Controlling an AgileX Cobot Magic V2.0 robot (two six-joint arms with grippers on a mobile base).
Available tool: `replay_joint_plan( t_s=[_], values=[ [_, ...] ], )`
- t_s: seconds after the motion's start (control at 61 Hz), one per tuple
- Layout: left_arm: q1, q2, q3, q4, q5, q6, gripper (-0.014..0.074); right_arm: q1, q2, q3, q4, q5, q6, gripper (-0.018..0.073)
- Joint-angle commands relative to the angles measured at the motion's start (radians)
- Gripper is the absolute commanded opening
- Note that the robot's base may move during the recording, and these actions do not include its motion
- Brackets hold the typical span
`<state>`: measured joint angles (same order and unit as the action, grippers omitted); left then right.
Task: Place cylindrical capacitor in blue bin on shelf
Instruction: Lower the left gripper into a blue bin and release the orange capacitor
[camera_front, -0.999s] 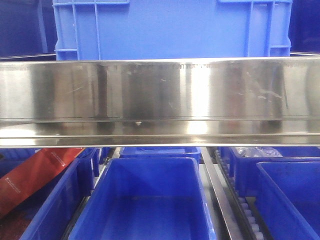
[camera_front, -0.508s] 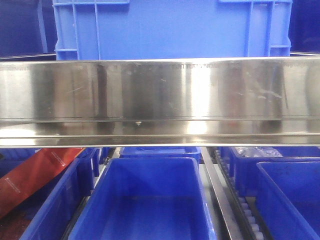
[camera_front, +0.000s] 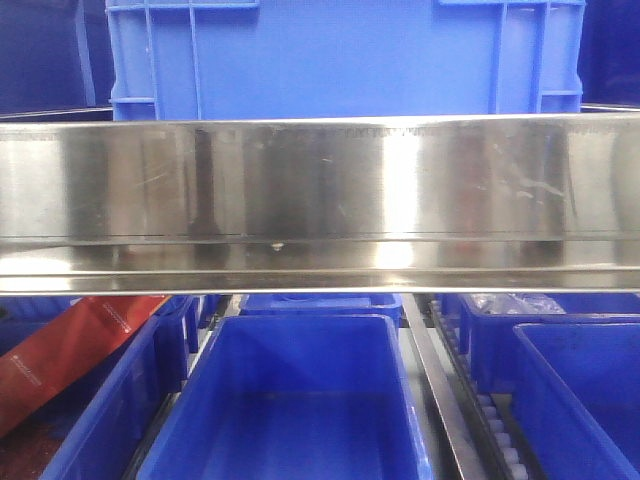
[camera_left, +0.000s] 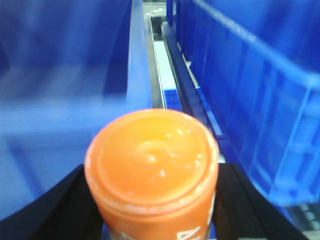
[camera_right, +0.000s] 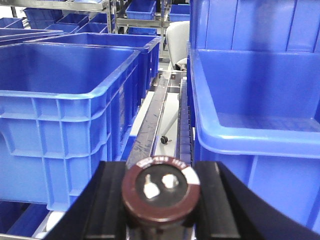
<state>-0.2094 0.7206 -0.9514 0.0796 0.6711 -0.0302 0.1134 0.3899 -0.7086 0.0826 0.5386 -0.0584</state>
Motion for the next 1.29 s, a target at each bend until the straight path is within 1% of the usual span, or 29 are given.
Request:
replay_joint_plan(
  t_s=[0.0, 0.033, 0.082, 0.115, 0.229, 0.311, 0.344, 0.426, 0.541, 0.606, 0.672, 0.803, 0.852, 0.918, 0.983, 1.032, 1.081, 1.196, 1.278],
  values=[
    [-0.015, 0.098, -0.127, -0.039, 0.017, 0.089, -0.0111, 0.003, -0.005, -0.009, -0.007, -0.023, -0.003, -0.0160],
    [-0.029, 0.143, -0.179, -0.049, 0.022, 0.116, -0.0111, 0.003, -0.005, -0.009, -0.007, -0.023, -0.003, -0.0160],
    [-0.057, 0.198, -0.241, -0.058, 0.023, 0.132, -0.0111, 0.003, -0.005, -0.009, -0.007, -0.023, -0.003, -0.0160],
    [-0.081, 0.236, -0.282, -0.058, 0.023, 0.132, -0.0111, 0.003, -0.005, -0.009, -0.007, -0.023, -0.003, -0.0160],
    [-0.197, 0.403, -0.457, -0.058, 0.023, 0.134, -0.0111, 0.003, -0.005, -0.009, -0.007, -0.023, -0.003, -0.0160],
    [-0.269, 0.503, -0.568, -0.058, 0.023, 0.134, -0.0111, 0.003, -0.005, -0.009, -0.007, -0.023, -0.003, -0.0160],
    [-0.295, 0.553, -0.618, -0.058, 0.023, 0.134, -0.0111, 0.003, -0.005, -0.009, -0.007, -0.023, -0.003, -0.0160],
    [-0.337, 0.675, -0.726, -0.058, 0.022, 0.134, -0.0111, 0.003, -0.005, -0.009, -0.007, -0.023, -0.003, -0.0160],
    [-0.365, 0.829, -0.867, -0.058, 0.022, 0.134, -0.0111, 0.003, -0.005, -0.009, -0.007, -0.023, -0.003, -0.0160],
    [-0.367, 0.898, -0.925, -0.060, 0.022, 0.134, -0.0111, 0.003, -0.005, -0.009, -0.007, -0.023, -0.003, -0.0160],
    [-0.367, 0.966, -0.982, -0.080, 0.023, 0.134, -0.0111, 0.003, -0.005, -0.009, -0.007, -0.023, -0.003, -0.0160],
    [-0.367, 1.063, -1.031, -0.080, 0.026, 0.134, -0.0109, 0.003, -0.005, -0.009, -0.007, -0.023, -0.003, -0.0160],
    [-0.367, 1.089, -1.037, -0.086, 0.026, 0.134, -0.0092, 0.003, -0.005, -0.009, -0.007, -0.023, -0.003, -0.0160],
    [-0.367, 1.114, -1.037, -0.086, 0.028, 0.134, -0.0032, 0.003, -0.005, -0.009, -0.007, -0.023, -0.003, -0.0160],
    [-0.367, 1.129, -1.037, -0.086, 0.038, 0.134, 0.0066, 0.003, -0.005, -0.009, -0.007, -0.023, -0.003, -0.0160],
    [-0.367, 1.139, -1.037, -0.086, 0.044, 0.134, 0.0147, 0.003, -0.005, -0.009, -0.007, -0.023, -0.003, -0.0160],
    [-0.367, 1.147, -1.037, -0.088, 0.047, 0.134, 0.0258, 0.003, -0.005, -0.009, -0.007, -0.023, -0.003, -0.0160],
    [-0.367, 1.151, -1.037, -0.090, 0.054, 0.134, 0.0456, 0.003, -0.005, -0.009, -0.007, -0.023, -0.003, -0.0160],
    [-0.367, 1.149, -1.037, -0.090, 0.057, 0.134, 0.0535, 0.003, -0.005, -0.009, -0.007, -0.023, -0.003, -0.0160]
  ],
)
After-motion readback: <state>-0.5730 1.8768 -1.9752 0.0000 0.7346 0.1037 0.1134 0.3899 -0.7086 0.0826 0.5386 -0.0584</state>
